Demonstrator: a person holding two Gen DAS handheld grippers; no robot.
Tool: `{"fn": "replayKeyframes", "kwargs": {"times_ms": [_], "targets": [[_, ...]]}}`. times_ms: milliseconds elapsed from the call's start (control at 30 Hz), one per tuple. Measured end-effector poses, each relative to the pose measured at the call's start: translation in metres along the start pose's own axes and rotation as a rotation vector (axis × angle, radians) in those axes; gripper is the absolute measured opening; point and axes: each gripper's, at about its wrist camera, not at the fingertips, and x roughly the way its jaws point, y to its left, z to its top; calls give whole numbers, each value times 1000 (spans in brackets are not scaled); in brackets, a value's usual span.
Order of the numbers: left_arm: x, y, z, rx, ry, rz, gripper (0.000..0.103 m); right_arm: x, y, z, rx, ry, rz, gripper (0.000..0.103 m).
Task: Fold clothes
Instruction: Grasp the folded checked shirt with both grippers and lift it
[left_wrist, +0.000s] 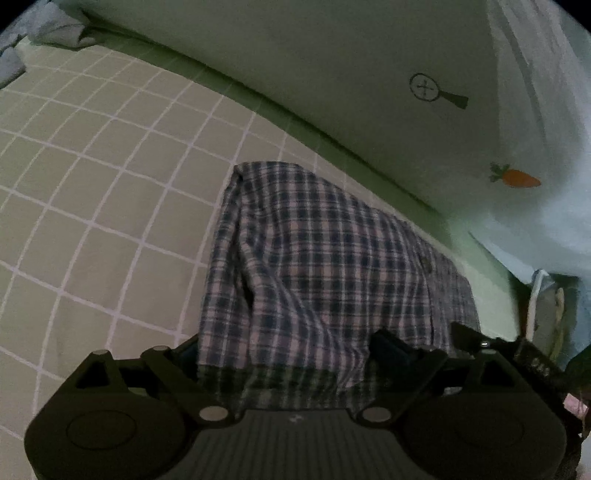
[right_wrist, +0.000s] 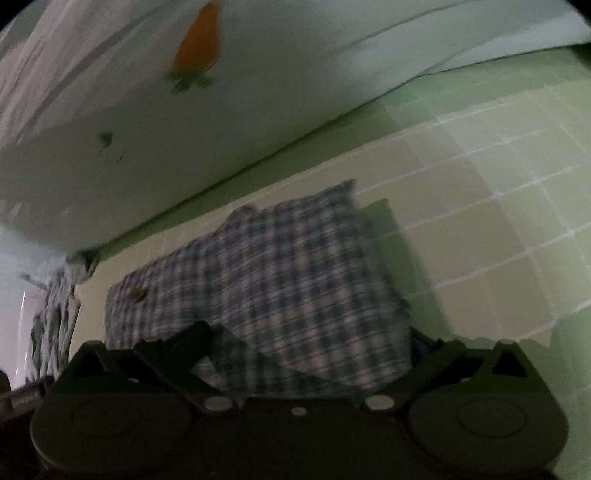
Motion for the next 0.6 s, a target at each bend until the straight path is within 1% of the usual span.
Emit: {"fn": "replayKeyframes", "kwargs": {"times_ms": [33,67,100,133,167,200,267,300,400,533,600], "targets": [[1,0,-1,-10,13,-31,64,1,5,-2,-3,19,25,103],[2,-1,-3,-19,22,-51,52,3,10,-4,-5,39,51,95],[3,-2,-5,-27,28,-66,42,3,14,-7,-2,55,69,77],[1,-4,-8,-21,31,-71,38,2,18,-12,16,65,77,64],[-1,-8,-11,-9,32,-71,32,-1,21,-17,43,70,83,47],[-6,-12,-15,8,29,-72,30,-6,23,-23,64,67,86,41],[-20,-19,-26,39,30,-83,29,-19,28,-36,79,60,89,33],[-27,-21,-34,51,35,-87,28,-27,29,-46,78,59,88,32],[-50,-27,-59,84,53,-95,28,-51,32,-76,85,61,81,31],[-78,-26,-98,84,89,-100,28,-80,30,-119,122,64,64,31],[-90,-29,-113,101,107,-107,28,-93,26,-136,145,60,58,31]]}}
